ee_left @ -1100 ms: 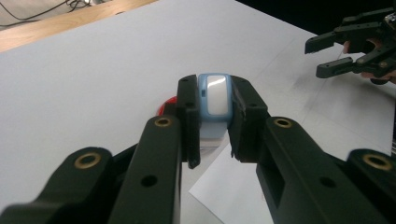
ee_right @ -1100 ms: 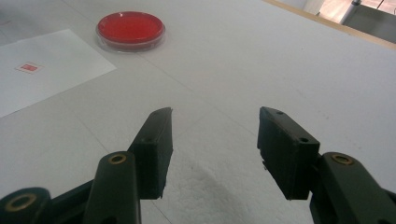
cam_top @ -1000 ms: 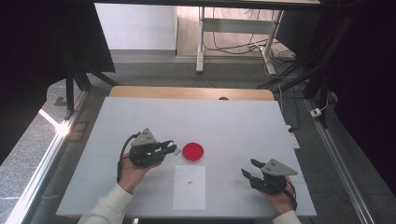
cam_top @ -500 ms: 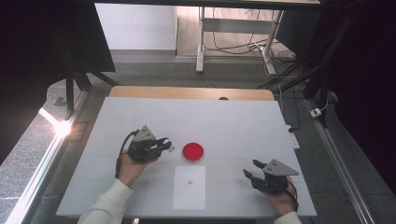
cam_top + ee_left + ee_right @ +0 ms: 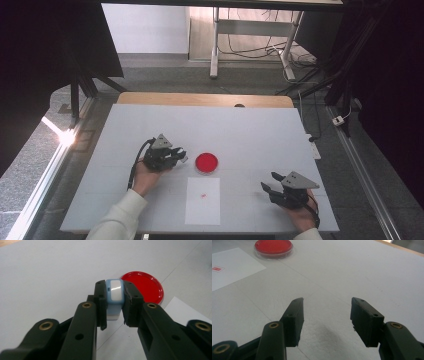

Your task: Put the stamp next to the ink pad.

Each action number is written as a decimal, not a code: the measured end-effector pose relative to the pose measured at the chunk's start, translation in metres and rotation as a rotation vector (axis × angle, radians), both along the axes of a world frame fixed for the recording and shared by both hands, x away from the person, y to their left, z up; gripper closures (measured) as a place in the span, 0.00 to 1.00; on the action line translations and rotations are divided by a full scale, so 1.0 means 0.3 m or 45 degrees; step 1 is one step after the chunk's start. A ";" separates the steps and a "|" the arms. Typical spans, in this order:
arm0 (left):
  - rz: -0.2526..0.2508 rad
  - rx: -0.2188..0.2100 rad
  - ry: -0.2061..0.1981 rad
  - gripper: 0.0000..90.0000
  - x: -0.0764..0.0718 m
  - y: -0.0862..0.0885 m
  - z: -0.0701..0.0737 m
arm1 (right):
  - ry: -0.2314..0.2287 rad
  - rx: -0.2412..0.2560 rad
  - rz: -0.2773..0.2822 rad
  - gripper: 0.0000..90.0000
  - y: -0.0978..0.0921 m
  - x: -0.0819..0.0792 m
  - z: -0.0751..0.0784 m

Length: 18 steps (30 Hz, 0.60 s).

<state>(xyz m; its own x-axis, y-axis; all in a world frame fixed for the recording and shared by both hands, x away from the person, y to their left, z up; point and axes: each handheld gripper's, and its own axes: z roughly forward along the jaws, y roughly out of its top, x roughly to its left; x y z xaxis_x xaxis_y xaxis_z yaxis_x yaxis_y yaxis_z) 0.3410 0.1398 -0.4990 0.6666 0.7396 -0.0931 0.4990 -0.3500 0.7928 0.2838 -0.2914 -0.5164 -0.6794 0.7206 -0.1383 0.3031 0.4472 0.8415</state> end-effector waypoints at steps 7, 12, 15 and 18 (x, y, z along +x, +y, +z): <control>0.002 0.050 0.018 0.84 0.013 -0.014 -0.018 | 0.003 -0.002 -0.002 0.48 0.000 0.003 -0.003; 0.000 0.070 0.032 0.83 0.026 -0.027 -0.034 | 0.005 -0.008 -0.006 0.48 0.002 0.003 -0.003; -0.005 0.083 0.027 0.83 0.028 -0.039 -0.039 | 0.011 -0.004 -0.002 0.48 0.003 0.002 -0.004; -0.010 0.109 0.027 0.83 0.029 -0.051 -0.046 | 0.008 -0.007 -0.007 0.48 0.003 0.002 -0.003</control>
